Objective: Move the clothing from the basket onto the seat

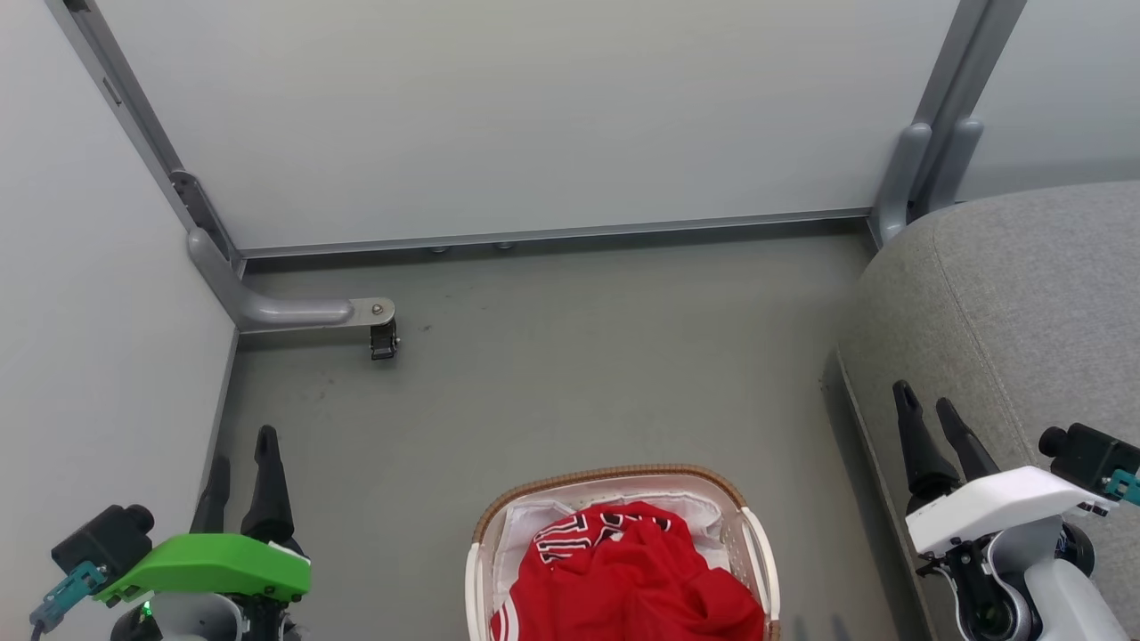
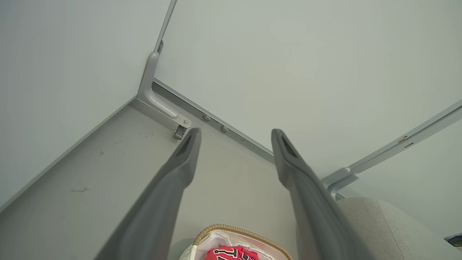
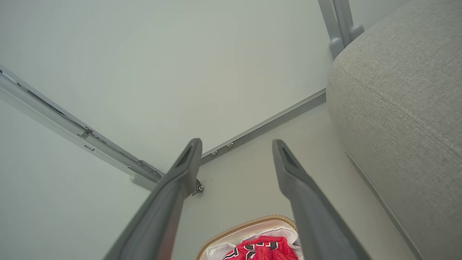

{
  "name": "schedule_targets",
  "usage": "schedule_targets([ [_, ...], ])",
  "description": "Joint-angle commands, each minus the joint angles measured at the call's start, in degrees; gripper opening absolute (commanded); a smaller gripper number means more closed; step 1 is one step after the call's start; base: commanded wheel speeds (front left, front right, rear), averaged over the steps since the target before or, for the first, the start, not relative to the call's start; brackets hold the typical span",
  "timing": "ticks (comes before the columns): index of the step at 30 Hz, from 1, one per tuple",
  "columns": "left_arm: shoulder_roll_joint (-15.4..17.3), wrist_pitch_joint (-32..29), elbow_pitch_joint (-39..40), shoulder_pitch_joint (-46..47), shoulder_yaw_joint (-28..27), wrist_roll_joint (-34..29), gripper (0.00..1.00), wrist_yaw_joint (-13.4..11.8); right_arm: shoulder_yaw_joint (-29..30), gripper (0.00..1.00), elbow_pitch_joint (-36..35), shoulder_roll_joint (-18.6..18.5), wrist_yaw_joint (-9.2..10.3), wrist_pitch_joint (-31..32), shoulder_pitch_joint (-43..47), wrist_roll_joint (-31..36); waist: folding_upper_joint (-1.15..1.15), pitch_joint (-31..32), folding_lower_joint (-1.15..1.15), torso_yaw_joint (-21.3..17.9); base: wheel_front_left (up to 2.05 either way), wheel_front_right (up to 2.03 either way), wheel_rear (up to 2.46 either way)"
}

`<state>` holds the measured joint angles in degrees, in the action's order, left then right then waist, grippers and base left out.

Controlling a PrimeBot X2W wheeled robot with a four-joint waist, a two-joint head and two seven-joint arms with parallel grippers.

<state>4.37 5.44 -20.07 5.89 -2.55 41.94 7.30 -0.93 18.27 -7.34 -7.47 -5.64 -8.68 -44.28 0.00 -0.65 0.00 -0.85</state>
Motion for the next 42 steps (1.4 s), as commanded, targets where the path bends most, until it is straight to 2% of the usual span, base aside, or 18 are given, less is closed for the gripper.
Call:
schedule_targets([
  [1, 0.3, 0.7, 0.4, 0.4, -0.3, -1.8, 1.0, 0.1, -0.1, 1.0, -0.2, -0.5, -0.04, -0.6, -0.4, 2.0, 0.0, 0.0, 0.0, 0.0, 0.0, 0.0, 0.0],
  [22, 0.4, 3.9, -0.4, 0.8, 1.5, -16.3, 1.0, 0.2, -0.7, 1.0, 0.0, -0.5, -0.04, -3.9, -0.2, 15.9, 0.0, -0.3, 0.0, -0.2, 0.0, 0.0, 0.0],
  [42, -0.6, 6.5, -2.2, 0.6, 2.1, -26.4, 1.0, 0.2, 0.0, 1.0, 0.7, 0.9, -0.04, -6.4, 0.5, 26.7, 0.0, 0.1, 0.0, -0.2, 0.0, 0.0, 0.0],
])
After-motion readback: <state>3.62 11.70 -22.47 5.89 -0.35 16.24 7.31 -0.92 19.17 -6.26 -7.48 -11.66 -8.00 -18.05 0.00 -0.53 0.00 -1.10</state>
